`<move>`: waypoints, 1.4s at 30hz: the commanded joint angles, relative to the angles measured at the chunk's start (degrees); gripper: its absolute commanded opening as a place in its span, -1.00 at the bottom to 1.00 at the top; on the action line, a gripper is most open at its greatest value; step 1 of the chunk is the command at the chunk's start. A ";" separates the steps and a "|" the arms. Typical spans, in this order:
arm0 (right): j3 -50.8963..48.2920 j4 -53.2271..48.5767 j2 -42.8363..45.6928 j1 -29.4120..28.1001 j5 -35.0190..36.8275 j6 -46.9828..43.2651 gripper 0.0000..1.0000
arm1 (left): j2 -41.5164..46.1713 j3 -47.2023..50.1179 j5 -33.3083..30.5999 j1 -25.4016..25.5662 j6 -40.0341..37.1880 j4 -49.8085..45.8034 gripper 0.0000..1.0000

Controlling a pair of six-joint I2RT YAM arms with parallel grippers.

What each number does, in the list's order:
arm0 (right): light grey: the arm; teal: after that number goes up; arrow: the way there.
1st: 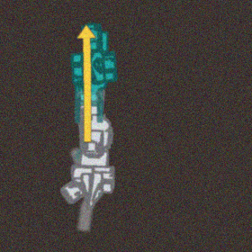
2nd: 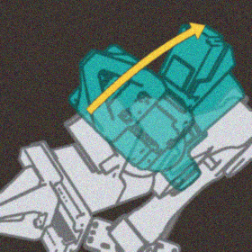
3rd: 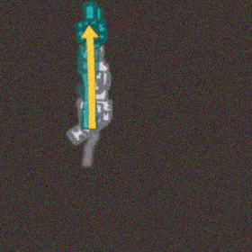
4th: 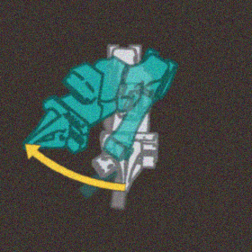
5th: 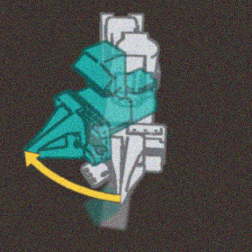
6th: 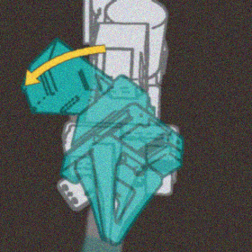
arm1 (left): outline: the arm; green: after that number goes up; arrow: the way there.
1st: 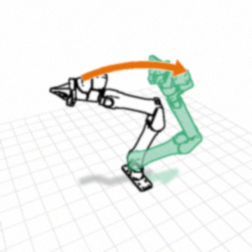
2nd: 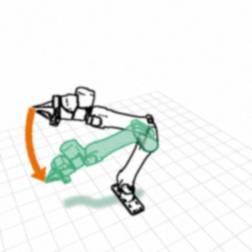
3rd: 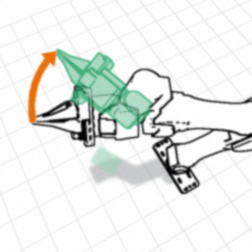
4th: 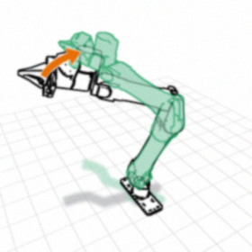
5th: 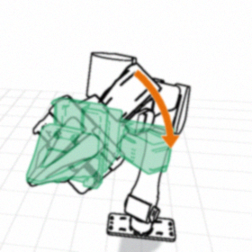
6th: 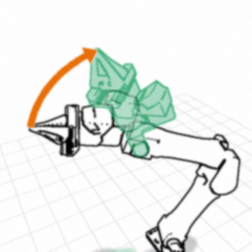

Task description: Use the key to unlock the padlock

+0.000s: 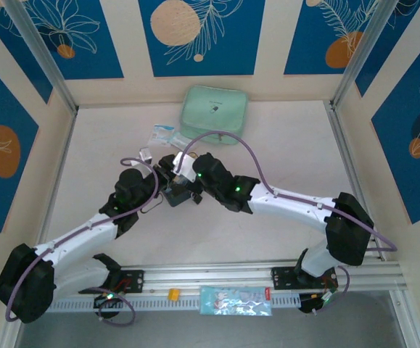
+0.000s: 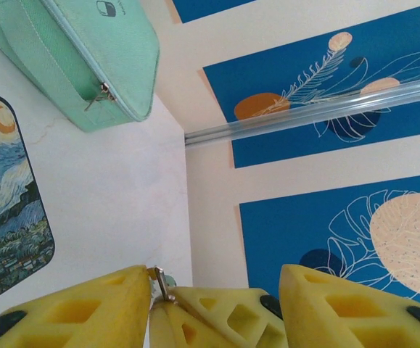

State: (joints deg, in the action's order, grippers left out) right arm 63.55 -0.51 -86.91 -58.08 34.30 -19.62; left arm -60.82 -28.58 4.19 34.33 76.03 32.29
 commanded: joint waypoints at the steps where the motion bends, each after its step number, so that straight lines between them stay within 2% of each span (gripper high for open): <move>1: 1.77 3.40 -0.28 -0.87 2.87 -2.95 -1.00 | 1.03 -0.84 -0.91 0.57 -0.15 1.32 -0.10; 6: 0.97 3.50 0.34 -1.71 2.15 -3.49 -1.00 | 0.63 -0.78 -1.13 0.57 -0.35 1.36 -0.17; 14: 0.44 3.59 0.69 -2.75 2.80 -4.55 -1.00 | 0.70 -0.51 -1.55 0.57 -0.69 1.28 -0.78; 17: 0.35 3.34 1.51 -2.93 1.49 -3.67 -1.00 | 0.96 -0.46 -1.94 0.57 -1.06 0.75 -0.94; 19: -0.03 2.82 2.91 -2.99 -0.80 -2.08 -0.78 | 1.09 -0.26 -2.25 0.57 -1.56 0.65 -1.00; 21: -0.68 2.12 5.38 -2.40 -5.21 0.54 -0.50 | 1.30 0.00 -2.80 0.57 -2.30 0.67 -1.00; 23: -0.33 -0.81 8.17 -0.32 -12.79 5.84 -0.17 | 1.74 0.34 -3.30 0.56 -3.87 0.83 -1.00; 27: 0.40 -4.36 12.90 10.62 -34.53 22.76 0.16 | 3.02 0.62 -3.95 0.48 -8.25 1.26 -1.00; 29: -0.58 -2.35 13.70 17.57 -46.16 32.12 0.20 | 3.63 0.76 -3.45 0.48 -10.93 2.39 -1.00; 32: -2.76 3.68 13.16 24.49 -57.89 43.37 0.21 | 3.95 0.98 -1.57 0.39 -14.55 5.51 -1.00; 34: -4.51 8.87 12.28 26.97 -63.11 49.88 0.22 | 4.12 1.09 -0.23 0.31 -16.55 7.67 -1.00; 38: -7.65 20.68 9.11 28.86 -70.24 61.17 0.21 | 3.74 1.52 2.23 0.26 -19.45 12.64 -1.00; 42: -9.39 28.14 6.50 27.94 -71.98 66.51 0.12 | 2.66 1.27 4.08 0.30 -20.34 15.09 -1.00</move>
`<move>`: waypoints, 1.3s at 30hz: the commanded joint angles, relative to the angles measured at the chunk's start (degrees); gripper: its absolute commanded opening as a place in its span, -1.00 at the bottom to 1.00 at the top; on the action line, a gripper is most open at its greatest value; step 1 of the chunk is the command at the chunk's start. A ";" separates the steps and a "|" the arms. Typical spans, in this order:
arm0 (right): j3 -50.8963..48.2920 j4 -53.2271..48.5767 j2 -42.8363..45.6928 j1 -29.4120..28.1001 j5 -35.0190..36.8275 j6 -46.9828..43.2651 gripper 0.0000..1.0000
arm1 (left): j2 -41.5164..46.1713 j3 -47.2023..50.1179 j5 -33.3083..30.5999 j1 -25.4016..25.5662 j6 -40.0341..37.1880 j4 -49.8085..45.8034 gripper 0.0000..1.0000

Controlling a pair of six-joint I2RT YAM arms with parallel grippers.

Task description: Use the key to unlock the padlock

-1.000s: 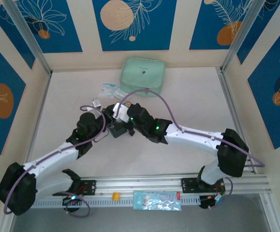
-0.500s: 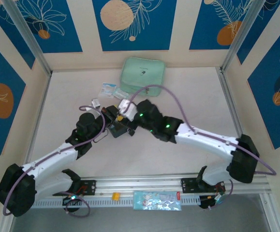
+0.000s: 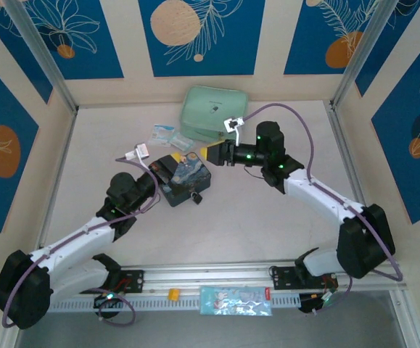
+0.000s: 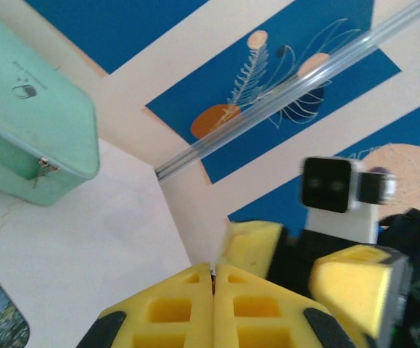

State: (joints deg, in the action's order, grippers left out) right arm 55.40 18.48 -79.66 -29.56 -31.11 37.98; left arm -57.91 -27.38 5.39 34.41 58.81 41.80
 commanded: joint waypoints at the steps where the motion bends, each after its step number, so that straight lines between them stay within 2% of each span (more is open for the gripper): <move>1: -1.71 10.69 -1.13 -1.04 -6.43 9.73 0.11 | -0.64 0.05 3.61 0.19 -3.28 6.46 -1.00; 9: -1.73 15.86 -3.48 -3.31 -6.50 13.26 0.09 | -3.50 0.64 6.75 0.27 -2.99 13.44 -1.00; 13: -1.37 16.02 -4.27 -3.83 -6.62 13.10 0.00 | -3.70 0.84 6.83 0.25 -2.77 13.92 -1.00; 17: -1.12 15.80 -5.01 -4.32 -6.64 12.56 -0.17 | -3.53 0.85 6.92 0.29 -2.34 13.71 -1.00; 26: -0.40 16.27 -5.67 -4.85 -7.09 12.38 -0.34 | -4.27 0.66 6.79 0.32 -1.22 13.65 -1.00; 33: -0.33 20.01 -7.56 -4.98 -8.85 15.12 -0.56 | -6.04 0.53 6.21 0.39 0.29 14.57 -1.00; 39: -0.28 21.45 -8.33 -4.52 -9.16 15.56 -0.92 | -6.94 1.01 5.41 0.39 1.81 16.20 -1.00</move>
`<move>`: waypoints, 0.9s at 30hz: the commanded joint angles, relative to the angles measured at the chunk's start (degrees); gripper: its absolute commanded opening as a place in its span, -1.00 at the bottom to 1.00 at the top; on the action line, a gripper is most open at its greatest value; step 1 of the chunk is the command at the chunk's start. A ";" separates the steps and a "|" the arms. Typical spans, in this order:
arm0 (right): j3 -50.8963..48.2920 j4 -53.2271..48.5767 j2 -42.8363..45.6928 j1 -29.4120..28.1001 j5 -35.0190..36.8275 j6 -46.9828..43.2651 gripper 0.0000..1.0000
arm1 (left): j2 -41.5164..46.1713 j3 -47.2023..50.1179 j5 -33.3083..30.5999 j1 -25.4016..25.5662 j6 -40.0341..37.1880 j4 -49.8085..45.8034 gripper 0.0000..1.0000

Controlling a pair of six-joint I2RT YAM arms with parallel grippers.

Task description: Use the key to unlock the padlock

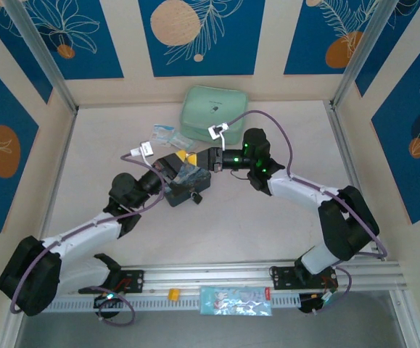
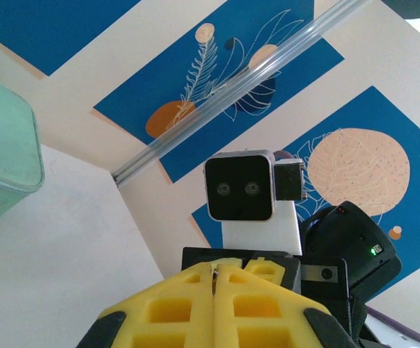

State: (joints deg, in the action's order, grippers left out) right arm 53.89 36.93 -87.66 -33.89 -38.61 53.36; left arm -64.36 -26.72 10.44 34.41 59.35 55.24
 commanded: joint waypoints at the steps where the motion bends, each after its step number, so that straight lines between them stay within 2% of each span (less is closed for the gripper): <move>1: 1.06 3.27 -0.26 -0.08 -1.47 0.24 -1.00 | -0.47 0.35 0.45 0.39 1.33 2.85 -1.00; 4: 0.11 4.03 -0.06 0.51 -0.86 -0.14 -1.00 | -0.21 0.44 0.32 0.39 1.36 2.92 -1.00; 5: -0.29 3.72 0.15 0.81 -0.77 -0.61 -1.00 | 0.25 0.64 -0.18 0.34 1.14 2.66 -0.72; 7: -1.03 2.59 0.91 1.51 -0.76 -1.90 -1.00 | 2.40 1.17 -2.21 0.07 -0.55 0.44 0.05; 8: -1.29 1.23 1.55 1.91 -0.57 -3.01 -1.00 | 4.26 1.45 -3.86 -0.18 -1.95 -2.40 0.35; 10: -1.84 -3.12 3.37 2.42 -0.05 -6.68 -1.00 | 9.22 1.54 -7.43 -0.55 -5.02 -10.17 0.67; 15: -1.86 -18.32 9.19 2.69 2.96 -17.35 -1.00 | 19.68 1.38 -14.39 -1.10 -9.82 -29.69 0.73; 17: -1.89 -23.89 11.41 2.73 4.95 -21.47 -1.00 | 21.39 2.04 -14.50 -1.11 -8.68 -35.19 0.69; 20: -1.99 -30.82 13.79 2.86 8.66 -26.29 -1.00 | 20.83 3.74 -11.90 -0.57 -5.26 -38.58 0.58; 23: -2.28 -36.66 15.16 3.26 13.77 -29.08 -1.00 | 18.33 4.66 -11.95 3.04 -3.81 -41.87 0.50; 27: -3.72 -40.62 15.94 3.91 19.54 -29.95 -1.00 | 13.82 4.56 -17.79 10.72 -3.89 -43.14 0.44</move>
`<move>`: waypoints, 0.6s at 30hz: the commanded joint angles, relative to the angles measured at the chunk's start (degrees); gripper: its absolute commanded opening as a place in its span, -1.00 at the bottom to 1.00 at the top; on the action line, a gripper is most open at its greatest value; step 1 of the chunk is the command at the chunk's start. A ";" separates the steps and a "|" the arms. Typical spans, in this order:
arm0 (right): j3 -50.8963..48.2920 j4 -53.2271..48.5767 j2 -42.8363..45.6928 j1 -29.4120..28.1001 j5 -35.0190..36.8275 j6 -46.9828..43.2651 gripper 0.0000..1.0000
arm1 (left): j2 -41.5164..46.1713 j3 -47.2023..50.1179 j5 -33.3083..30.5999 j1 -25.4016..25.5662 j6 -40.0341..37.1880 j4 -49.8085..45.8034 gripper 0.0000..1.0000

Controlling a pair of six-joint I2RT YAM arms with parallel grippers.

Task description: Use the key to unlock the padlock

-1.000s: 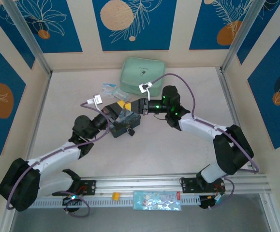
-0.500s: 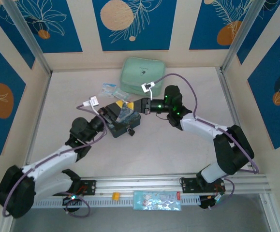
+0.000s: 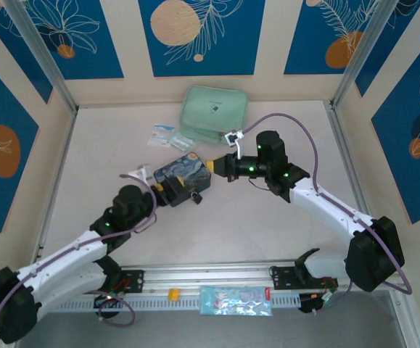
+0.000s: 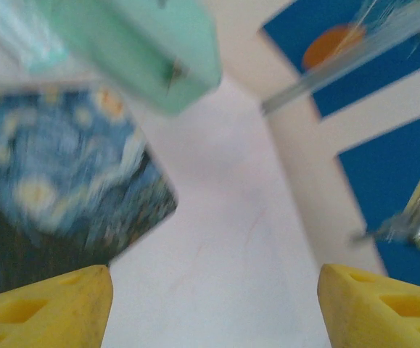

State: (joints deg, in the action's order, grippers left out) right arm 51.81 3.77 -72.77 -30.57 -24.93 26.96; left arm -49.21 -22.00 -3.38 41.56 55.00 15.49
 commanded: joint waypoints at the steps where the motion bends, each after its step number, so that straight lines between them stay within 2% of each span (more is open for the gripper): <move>1: -1.84 -8.39 0.98 0.77 6.88 -3.65 -1.00 | -2.90 -0.53 -5.85 5.41 0.35 -3.68 0.42; 4: -3.30 -9.38 0.66 1.21 8.74 -3.32 -1.00 | -8.24 -2.40 -10.65 10.40 0.64 -4.45 0.33; 8: -5.38 -9.57 0.58 1.21 10.77 -2.15 -1.00 | -16.10 -6.11 -16.17 14.68 0.68 -4.66 0.29; 14: -7.15 -8.37 0.96 1.28 11.71 -0.85 -1.00 | -27.13 -7.45 -22.96 16.17 8.51 2.25 0.00; 18: -7.25 -8.26 1.64 1.36 11.83 -1.16 -1.00 | -31.50 -9.37 -27.76 16.45 9.39 2.19 -0.03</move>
State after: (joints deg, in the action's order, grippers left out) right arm 44.93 -4.36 -72.69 -29.54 -13.61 25.52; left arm -79.31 -29.15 -24.88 57.39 62.00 15.79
